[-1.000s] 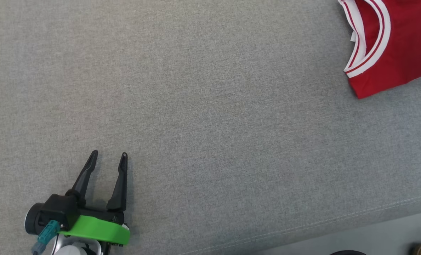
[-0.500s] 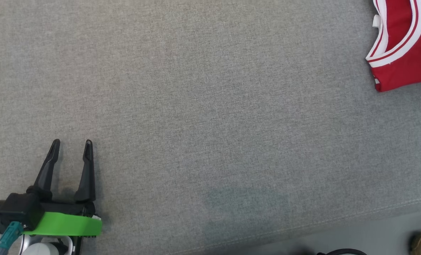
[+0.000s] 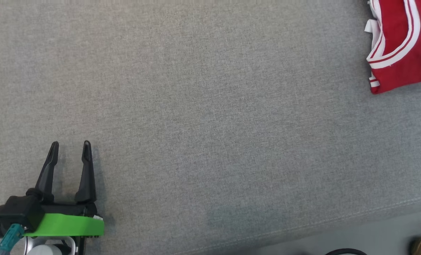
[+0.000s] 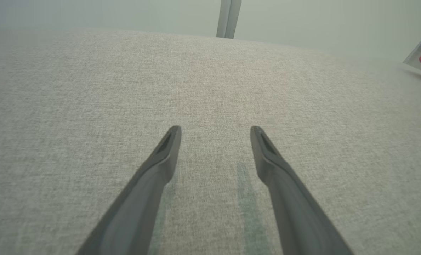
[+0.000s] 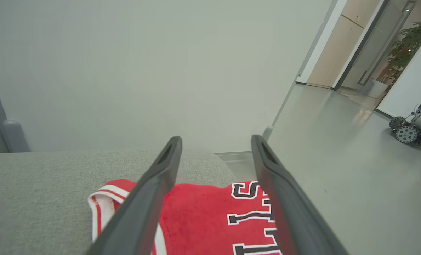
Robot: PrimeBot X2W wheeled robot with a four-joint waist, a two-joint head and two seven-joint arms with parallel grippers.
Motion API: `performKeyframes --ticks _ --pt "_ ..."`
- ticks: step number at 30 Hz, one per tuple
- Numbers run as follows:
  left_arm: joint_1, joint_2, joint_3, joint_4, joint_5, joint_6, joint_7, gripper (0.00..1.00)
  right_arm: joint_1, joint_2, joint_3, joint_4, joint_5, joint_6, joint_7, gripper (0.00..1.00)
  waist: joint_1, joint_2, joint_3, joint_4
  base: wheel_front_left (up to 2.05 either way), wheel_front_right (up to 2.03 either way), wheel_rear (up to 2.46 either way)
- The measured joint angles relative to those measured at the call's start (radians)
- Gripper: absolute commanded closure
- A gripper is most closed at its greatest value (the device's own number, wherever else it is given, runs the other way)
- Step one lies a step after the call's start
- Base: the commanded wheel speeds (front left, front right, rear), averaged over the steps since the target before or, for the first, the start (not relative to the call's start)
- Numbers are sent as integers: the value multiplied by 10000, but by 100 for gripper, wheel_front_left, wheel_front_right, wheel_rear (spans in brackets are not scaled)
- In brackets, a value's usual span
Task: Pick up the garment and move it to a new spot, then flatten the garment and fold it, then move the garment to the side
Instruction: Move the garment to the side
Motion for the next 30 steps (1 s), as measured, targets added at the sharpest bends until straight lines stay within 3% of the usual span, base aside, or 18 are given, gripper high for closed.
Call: performKeyframes --ticks 8,15,22,30 --pt "105 -556 334 378 240 0 2 0 2231 -382 2685 -1488 2326 0 -583 0 -1 0 -1215 154 0 0 0" --pt "281 -895 267 702 493 0 2 0 5509 -803 3191 -3655 3766 -2 -627 0 -1 0 -2515 540 0 0 0" --pt "750 -1014 453 1223 686 0 0 0 8131 253 3409 -4748 3388 -2 -629 0 -1 0 -3626 1032 0 0 0" --pt "720 -1099 662 1866 976 0 0 0 9344 1421 3588 -4957 1908 -2 -629 0 -1 0 -4246 1493 0 0 0"
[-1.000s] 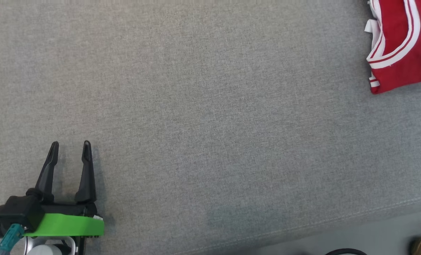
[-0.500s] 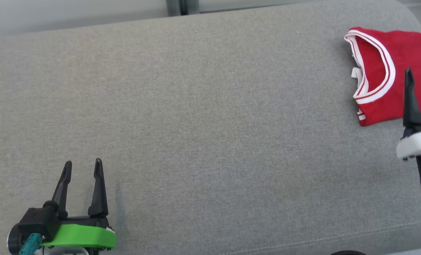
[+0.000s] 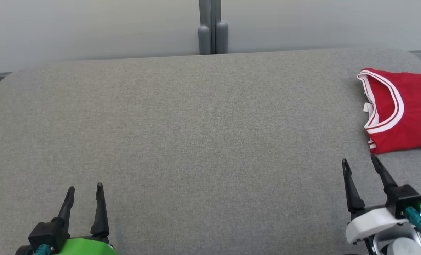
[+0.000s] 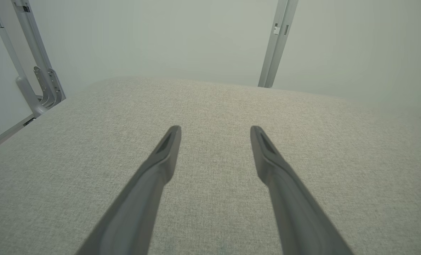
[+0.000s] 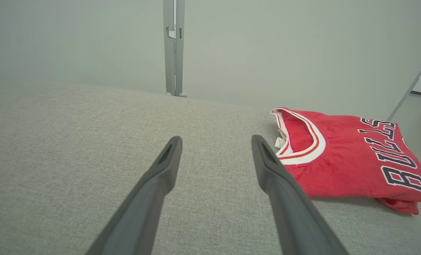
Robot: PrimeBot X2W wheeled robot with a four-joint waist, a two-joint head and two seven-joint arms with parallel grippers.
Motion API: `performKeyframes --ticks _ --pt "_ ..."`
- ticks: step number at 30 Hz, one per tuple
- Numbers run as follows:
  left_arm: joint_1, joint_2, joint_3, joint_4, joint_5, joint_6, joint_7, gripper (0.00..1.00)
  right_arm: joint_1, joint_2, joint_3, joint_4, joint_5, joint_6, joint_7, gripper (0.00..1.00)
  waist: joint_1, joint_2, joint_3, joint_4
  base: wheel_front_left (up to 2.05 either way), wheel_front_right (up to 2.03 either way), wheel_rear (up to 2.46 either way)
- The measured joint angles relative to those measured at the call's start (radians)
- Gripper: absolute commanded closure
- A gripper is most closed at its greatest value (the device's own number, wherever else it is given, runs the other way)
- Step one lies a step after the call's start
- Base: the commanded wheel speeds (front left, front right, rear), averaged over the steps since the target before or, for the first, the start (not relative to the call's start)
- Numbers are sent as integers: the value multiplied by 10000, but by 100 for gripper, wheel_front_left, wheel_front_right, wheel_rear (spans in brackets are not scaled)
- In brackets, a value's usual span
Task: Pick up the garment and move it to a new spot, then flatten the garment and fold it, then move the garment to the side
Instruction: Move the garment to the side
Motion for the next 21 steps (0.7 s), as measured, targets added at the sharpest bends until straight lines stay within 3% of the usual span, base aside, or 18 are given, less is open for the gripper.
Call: performKeyframes --ticks 9,21 --pt "69 -35 -50 516 79 0 0 0 1097 681 -316 -372 -700 0 0 0 0 0 -603 204 0 0 0" --pt "112 -42 -12 765 -6 0 2 0 1269 738 -468 -351 -167 0 -2 0 0 0 -707 53 0 0 0"
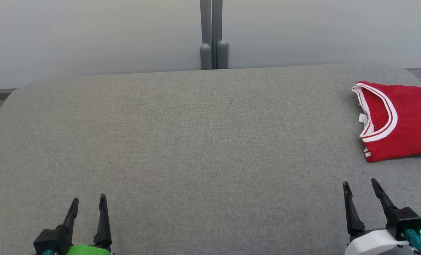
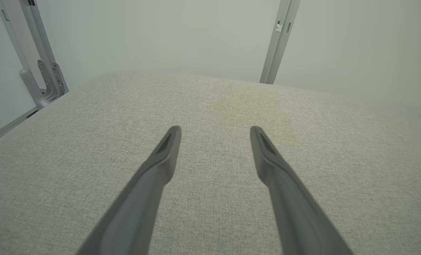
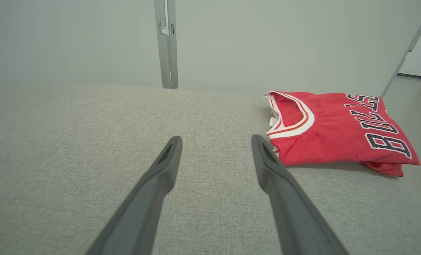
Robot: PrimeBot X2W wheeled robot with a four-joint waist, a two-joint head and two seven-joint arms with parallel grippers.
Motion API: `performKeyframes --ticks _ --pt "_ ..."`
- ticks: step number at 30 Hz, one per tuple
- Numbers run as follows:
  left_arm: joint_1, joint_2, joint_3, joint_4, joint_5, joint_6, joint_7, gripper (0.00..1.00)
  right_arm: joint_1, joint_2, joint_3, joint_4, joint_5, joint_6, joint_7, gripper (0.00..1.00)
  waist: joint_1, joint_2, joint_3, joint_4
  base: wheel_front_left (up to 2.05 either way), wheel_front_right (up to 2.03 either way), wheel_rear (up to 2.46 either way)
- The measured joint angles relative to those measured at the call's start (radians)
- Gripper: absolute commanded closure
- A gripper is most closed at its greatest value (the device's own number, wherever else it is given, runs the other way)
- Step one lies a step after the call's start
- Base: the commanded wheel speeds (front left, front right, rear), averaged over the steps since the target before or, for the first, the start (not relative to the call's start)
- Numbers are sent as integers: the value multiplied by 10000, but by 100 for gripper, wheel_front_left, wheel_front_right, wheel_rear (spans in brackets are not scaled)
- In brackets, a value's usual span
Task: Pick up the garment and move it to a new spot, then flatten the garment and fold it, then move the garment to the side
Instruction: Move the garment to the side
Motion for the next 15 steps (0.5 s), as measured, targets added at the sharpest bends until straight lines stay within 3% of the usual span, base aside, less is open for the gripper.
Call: performKeyframes --ticks 15 --pt "16 0 -8 27 -48 0 -2 0 -154 2 165 217 -134 0 0 0 0 0 -42 147 0 0 0"
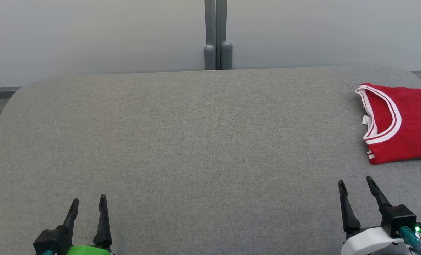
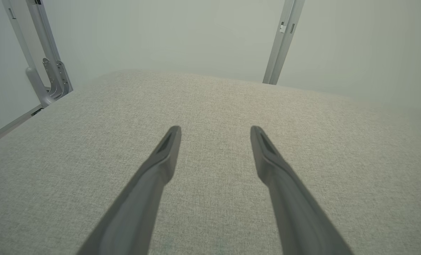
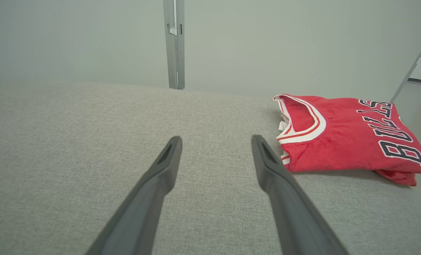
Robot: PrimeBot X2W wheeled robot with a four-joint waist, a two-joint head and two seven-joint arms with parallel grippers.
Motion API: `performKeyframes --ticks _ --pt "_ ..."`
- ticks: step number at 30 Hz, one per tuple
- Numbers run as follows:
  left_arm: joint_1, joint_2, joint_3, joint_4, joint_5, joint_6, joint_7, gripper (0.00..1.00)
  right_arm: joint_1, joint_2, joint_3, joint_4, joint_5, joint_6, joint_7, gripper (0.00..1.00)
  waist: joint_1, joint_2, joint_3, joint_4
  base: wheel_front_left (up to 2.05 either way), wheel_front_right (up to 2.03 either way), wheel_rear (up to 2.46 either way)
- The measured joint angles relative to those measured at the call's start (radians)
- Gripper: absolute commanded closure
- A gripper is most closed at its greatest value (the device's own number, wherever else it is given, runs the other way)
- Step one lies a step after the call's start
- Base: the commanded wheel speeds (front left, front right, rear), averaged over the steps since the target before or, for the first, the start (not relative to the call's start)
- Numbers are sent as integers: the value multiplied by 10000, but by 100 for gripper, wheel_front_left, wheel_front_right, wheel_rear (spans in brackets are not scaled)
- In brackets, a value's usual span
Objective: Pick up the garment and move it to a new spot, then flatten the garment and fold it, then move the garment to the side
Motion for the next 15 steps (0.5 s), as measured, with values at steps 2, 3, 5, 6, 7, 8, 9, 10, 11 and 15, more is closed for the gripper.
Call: performKeyframes --ticks 2,3,5,6,7,8,9,10,11,15 --pt "0 0 0 10 -15 0 2 0 -1 2 12 4 -2 0 0 0 0 0 4 21 0 0 0" --pt "0 0 -2 13 -29 0 0 0 -2 2 6 4 -4 0 0 0 0 0 2 31 0 0 0" --pt "1 0 0 19 -29 2 2 0 -3 2 -31 2 -21 0 0 0 0 0 -3 47 0 0 0" --pt "1 0 4 21 -31 0 0 0 -3 2 -50 2 -21 0 0 0 0 0 -5 50 0 0 0" --pt "2 0 10 21 -31 0 2 0 -3 0 -67 2 -23 0 0 0 0 0 -6 53 0 0 0" --pt "4 0 59 10 -31 6 2 0 -6 0 0 13 -31 0 0 0 0 0 -5 54 0 0 0" --pt "71 -21 59 -33 -75 134 -21 0 -69 -23 48 58 -33 10 0 0 0 0 -5 61 0 0 0" --pt "59 6 -29 33 -54 128 -10 0 -45 54 -102 29 -27 -10 -6 0 0 0 -5 88 0 0 0" --pt "96 -15 -15 44 -54 117 -12 0 -41 -12 -81 29 -27 -4 -6 0 0 0 -5 130 0 0 0" --pt "101 -29 21 31 -52 98 -13 0 11 -4 17 10 -27 -2 -6 0 0 0 -5 479 0 0 0"
